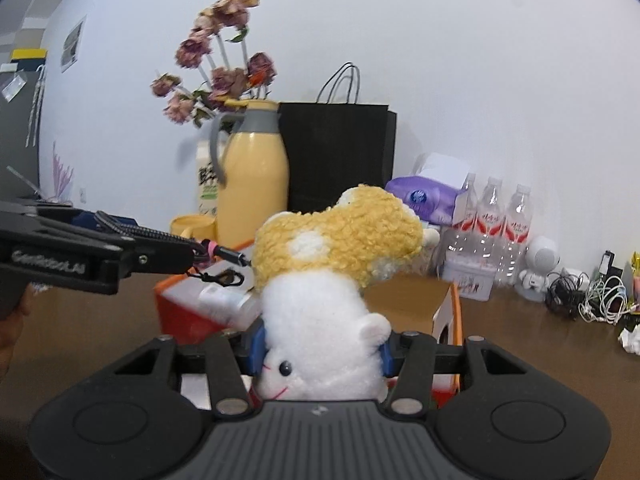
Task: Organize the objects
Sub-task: 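Carry the hamster with the right tool while the left tool carries the cable, both releasing into the box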
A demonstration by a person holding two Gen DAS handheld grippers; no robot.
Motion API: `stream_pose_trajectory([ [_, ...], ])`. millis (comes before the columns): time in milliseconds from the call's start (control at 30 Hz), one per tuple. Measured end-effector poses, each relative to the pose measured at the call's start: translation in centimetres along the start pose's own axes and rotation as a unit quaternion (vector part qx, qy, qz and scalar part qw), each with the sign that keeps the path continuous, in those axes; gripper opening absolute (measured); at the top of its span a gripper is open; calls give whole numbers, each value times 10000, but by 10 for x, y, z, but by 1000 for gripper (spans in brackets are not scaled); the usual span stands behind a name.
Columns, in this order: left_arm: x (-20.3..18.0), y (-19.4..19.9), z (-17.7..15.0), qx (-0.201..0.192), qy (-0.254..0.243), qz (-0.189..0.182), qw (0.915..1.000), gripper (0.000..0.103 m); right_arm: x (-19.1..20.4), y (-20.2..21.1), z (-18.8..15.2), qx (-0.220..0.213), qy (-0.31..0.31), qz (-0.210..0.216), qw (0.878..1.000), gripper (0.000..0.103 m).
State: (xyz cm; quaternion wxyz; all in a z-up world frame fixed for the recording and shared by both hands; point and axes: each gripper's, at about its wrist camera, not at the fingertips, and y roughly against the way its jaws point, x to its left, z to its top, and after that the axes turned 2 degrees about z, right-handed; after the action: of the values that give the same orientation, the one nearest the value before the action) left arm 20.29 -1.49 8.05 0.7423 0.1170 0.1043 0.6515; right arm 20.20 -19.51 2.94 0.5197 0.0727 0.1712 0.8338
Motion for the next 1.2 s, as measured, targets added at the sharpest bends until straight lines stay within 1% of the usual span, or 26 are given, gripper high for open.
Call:
stream_pose_trajectory([
  [67,-3,-13,10,-68,12,15,10000,87,-7,-14,12,3,-42,-30,10000,50],
  [133,-7,-30,18,-116,3,129,9998,87,-13,-31,22,36,-54,-83,9999,50],
  [300,-4,-78,31,-23,190,270,9995,87,-34,-75,37,229,-150,-123,9995,50],
  [433,-2,-112,29,73,274,455,9986,87,-45,-110,38,498,-319,-186,9981,50],
  [600,5,-143,17,344,316,646,9968,87,-51,-142,24,890,-395,-141,9951,50],
  [767,8,-160,2,656,237,810,9943,87,-58,-160,8,1210,-514,-127,9912,50],
  [900,9,-167,-7,839,181,898,9923,87,-59,-165,1,1348,-533,-152,9893,50],
  [1067,3,-171,-13,958,-18,944,9909,89,-59,-167,-4,1462,-553,-153,9876,52],
  [1167,2,-170,-13,978,-47,934,9908,90,-59,-169,-5,1514,-544,-157,9868,56],
  [1200,2,-170,-13,980,-39,947,9907,91,-59,-168,-5,1508,-545,-177,9869,62],
])
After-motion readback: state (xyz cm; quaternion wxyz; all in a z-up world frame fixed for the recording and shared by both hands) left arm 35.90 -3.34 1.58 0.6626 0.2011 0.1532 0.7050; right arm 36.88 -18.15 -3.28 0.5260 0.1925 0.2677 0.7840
